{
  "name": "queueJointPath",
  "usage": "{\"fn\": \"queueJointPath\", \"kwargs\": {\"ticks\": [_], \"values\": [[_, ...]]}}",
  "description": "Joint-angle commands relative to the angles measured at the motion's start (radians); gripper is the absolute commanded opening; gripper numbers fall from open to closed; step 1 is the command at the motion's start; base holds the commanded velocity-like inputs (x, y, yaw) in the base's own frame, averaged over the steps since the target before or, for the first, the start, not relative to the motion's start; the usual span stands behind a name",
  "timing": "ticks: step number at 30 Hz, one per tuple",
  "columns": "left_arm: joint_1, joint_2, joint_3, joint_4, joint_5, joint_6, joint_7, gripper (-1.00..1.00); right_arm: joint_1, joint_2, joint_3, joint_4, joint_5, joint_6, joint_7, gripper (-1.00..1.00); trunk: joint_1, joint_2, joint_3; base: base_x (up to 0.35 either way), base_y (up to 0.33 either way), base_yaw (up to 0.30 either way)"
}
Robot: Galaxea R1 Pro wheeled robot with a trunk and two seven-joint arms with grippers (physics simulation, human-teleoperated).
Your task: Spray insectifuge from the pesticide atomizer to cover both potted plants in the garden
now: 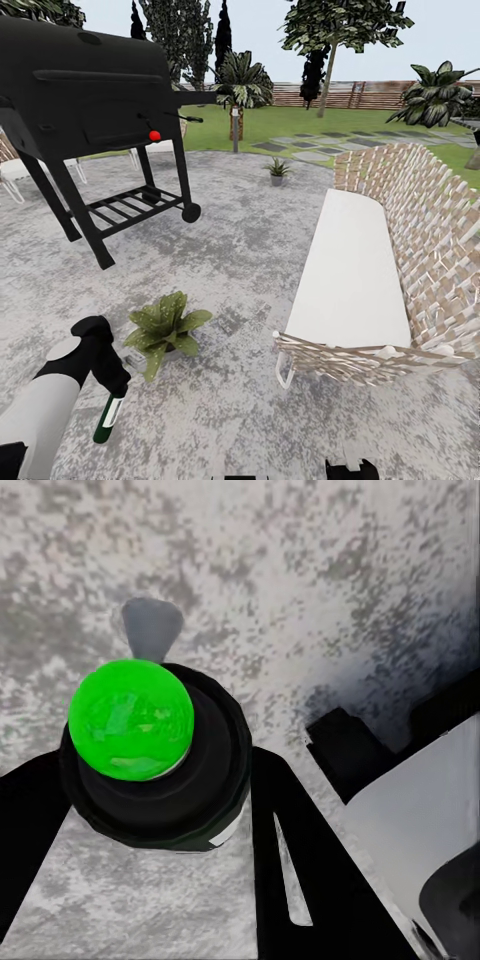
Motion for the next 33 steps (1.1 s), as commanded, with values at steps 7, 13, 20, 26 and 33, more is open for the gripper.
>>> {"fn": "queueJointPath", "kwargs": {"ticks": [7,13,20,26,33], "values": [[-0.015,-0.032,0.026,-0.009,-0.022,0.067,-0.009,-1.0,0.0,0.0,0.009,0.0,-0.009,-0.002,-0.003,1.0,-0.001,0.0,-0.001,-0.053,0.017,0.0],[-0.122,-0.085,-0.056,0.057,-0.051,0.143,-0.009,-1.0,0.0,0.0,0.009,0.0,-0.009,-0.002,-0.003,1.0,-0.001,0.0,-0.001,-0.001,0.0,0.0],[-0.24,-0.108,-0.097,0.146,-0.095,0.148,-0.009,-1.0,0.0,0.0,0.009,0.0,-0.009,-0.002,-0.003,1.0,-0.001,0.0,-0.001,0.0,0.0,0.0],[-0.252,-0.107,-0.09,0.153,-0.095,0.148,-0.009,-1.0,0.0,0.0,0.009,0.0,-0.009,-0.002,-0.003,1.0,-0.001,0.0,-0.001,0.0,0.0,0.0],[-0.238,-0.144,-0.088,0.152,-0.086,0.148,-0.009,-1.0,0.0,0.001,0.009,0.0,-0.009,-0.002,-0.002,1.0,-0.001,0.0,-0.001,0.0,0.0,0.0]]}}
